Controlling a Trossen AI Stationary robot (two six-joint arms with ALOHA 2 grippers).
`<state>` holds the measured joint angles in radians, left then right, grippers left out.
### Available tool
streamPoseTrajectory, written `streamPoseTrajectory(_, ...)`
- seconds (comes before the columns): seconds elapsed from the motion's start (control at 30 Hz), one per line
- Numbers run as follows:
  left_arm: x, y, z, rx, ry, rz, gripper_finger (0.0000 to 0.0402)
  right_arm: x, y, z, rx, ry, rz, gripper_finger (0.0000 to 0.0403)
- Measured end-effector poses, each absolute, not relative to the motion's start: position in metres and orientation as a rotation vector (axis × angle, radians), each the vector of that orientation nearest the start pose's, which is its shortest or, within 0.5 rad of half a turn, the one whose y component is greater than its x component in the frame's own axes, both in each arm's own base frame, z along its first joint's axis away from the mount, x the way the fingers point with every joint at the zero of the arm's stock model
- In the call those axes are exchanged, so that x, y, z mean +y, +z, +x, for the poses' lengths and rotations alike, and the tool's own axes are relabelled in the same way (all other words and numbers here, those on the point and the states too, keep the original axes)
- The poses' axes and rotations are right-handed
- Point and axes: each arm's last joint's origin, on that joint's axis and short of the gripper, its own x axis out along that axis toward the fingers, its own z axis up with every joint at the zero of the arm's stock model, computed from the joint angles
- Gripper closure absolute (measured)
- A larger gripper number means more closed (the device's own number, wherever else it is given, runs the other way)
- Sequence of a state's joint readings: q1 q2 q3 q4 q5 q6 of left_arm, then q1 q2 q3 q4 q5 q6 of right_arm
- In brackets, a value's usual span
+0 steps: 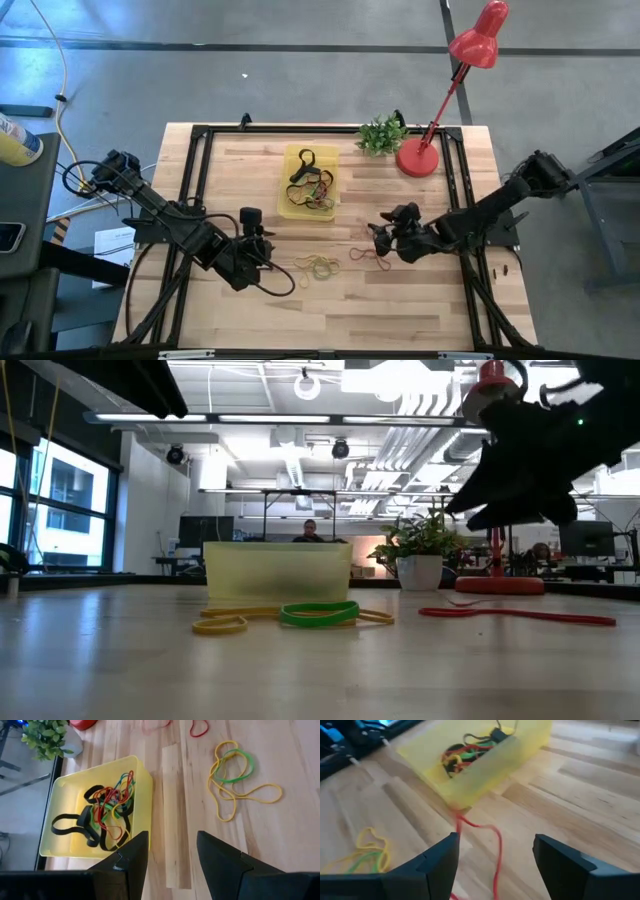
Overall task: Pick and place rubber bands into bin
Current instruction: Put the red rubber band into the yellow bin
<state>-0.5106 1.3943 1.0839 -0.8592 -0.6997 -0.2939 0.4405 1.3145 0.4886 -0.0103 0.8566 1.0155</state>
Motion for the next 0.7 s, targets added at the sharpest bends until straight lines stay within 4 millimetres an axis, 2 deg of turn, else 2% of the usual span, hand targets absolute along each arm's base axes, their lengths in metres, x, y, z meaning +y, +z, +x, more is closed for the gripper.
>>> streamPoseTrajectory(0.07,-0.111,0.262,0.236,0.919,0.307,0.403,0.0245,0.078,0.155,0.209,0.405,-0.648,0.497,0.0165)
streamPoseTrajectory(0.17,-0.110,0.263,0.236,0.913,0.318,0.409,0.0245,0.089,0.169,0.211,0.356,-0.614,0.472,0.0175)
streamPoseTrajectory(0.27,-0.108,0.263,0.237,0.909,0.335,0.413,0.0245,0.088,0.166,0.207,0.418,-0.634,0.448,0.0191)
streamPoseTrajectory(0.43,-0.103,0.263,0.242,0.909,0.345,0.408,0.0245,0.094,0.174,0.210,0.431,-0.526,0.384,0.0219)
streamPoseTrajectory(0.53,-0.100,0.265,0.246,0.891,0.335,0.405,0.0245,0.087,0.173,0.212,0.471,-0.524,0.376,0.0233)
streamPoseTrajectory(0.7,-0.095,0.267,0.253,0.866,0.322,0.419,0.0245,0.066,0.158,0.215,0.682,-0.519,0.476,0.0253)
